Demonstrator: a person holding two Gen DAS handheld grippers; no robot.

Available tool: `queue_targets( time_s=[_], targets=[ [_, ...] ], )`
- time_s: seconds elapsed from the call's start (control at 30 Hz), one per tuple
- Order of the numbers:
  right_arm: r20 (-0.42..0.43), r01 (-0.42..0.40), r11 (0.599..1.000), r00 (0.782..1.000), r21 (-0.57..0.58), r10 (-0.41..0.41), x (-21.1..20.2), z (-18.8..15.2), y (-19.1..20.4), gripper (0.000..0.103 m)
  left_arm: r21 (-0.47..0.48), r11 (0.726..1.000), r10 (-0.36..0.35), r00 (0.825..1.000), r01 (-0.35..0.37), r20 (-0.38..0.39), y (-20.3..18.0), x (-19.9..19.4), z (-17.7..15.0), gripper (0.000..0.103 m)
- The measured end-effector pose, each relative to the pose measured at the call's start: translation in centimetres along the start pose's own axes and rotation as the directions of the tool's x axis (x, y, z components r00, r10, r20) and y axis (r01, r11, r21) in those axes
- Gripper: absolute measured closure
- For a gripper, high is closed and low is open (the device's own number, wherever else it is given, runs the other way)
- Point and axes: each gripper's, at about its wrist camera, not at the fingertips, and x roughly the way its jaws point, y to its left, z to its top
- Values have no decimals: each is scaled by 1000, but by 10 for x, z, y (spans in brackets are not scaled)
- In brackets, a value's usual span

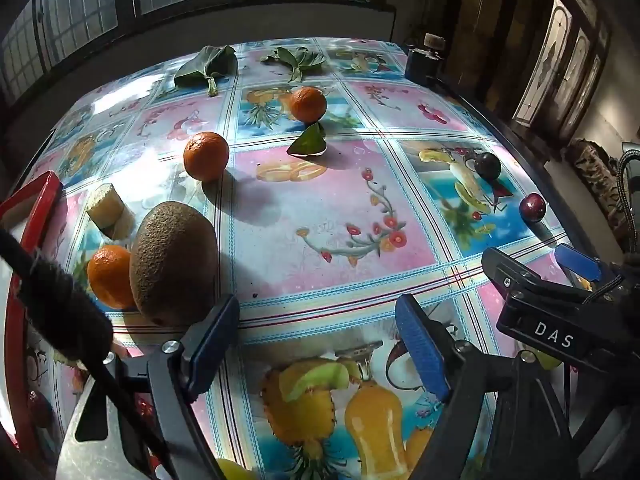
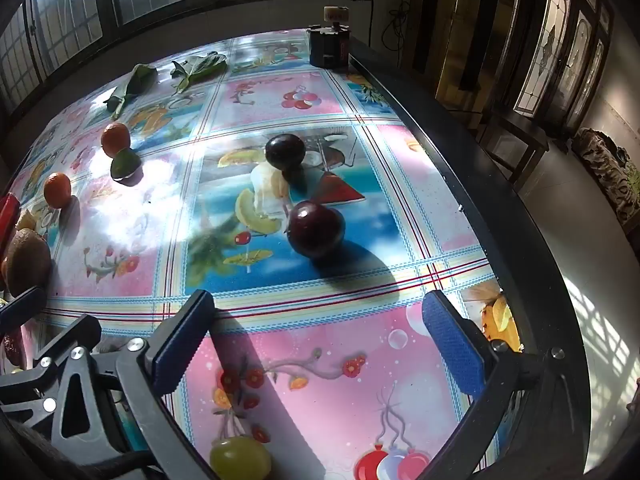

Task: Organize fruits
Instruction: 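Move both tools over the table toward the green grapes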

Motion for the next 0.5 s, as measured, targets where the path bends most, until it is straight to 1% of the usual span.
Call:
queue_targets(
  time_s=[0.2, 0.3, 0.33, 0.4, 0.5],
  targets=[
    [0, 0, 1000, 1000, 0, 0, 0, 0, 0, 0, -37, 999, -10, 1000, 10, -8, 0, 0, -4, 23],
    [0, 0, 1000, 1000, 0, 0, 0, 0, 0, 0, -53, 999, -6, 1000, 6, 13, -1, -4, -7, 23],
    [0, 0, 1000, 1000, 0, 0, 0, 0, 0, 0, -62, 998, -7, 1000, 8, 8, 4, -8, -1, 23],
    [0, 0, 1000, 1000, 0, 0, 0, 0, -1, 0, -81, 996, -35, 999, 39, 40, 13, -16, -5, 23],
    [1, 0, 1000, 1000, 0, 0, 0, 0, -1, 0, -119, 990, -65, 996, 72, 63, 21, -23, -10, 23]
  ],
)
